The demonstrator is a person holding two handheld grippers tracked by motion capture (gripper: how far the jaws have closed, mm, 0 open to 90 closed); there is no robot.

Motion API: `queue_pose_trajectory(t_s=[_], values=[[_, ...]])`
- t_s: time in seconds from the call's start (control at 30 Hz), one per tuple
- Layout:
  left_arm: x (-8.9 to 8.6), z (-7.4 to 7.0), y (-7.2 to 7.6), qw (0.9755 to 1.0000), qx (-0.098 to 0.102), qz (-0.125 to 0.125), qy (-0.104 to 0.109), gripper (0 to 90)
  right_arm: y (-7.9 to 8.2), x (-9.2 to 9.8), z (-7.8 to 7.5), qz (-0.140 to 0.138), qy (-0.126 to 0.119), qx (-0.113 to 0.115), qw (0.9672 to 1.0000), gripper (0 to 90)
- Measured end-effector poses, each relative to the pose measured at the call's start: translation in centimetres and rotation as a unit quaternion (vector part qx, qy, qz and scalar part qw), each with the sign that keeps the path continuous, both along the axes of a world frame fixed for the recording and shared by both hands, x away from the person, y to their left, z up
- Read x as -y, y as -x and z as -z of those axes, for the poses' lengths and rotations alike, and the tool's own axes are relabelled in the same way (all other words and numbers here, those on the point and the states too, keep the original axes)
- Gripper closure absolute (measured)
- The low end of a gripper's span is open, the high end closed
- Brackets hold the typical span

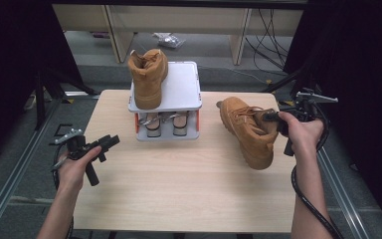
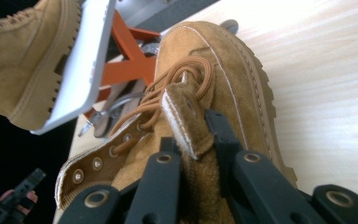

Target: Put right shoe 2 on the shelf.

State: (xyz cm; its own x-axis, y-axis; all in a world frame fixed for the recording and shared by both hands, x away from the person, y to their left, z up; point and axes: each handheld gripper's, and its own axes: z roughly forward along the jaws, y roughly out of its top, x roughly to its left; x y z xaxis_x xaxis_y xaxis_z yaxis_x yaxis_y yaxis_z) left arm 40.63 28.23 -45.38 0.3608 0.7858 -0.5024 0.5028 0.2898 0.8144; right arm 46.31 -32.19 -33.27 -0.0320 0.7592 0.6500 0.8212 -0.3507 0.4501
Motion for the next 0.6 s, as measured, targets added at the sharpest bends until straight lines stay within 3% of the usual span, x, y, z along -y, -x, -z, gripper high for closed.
queue_pose_trajectory(t_s=[0.6], values=[[0.1,0.0,0.0,1.0000,0.001,0.002,-0.003,49.2,-1.6,-1.4,-1.2,0.004,-0.009,0.018,0.9998,84.2]])
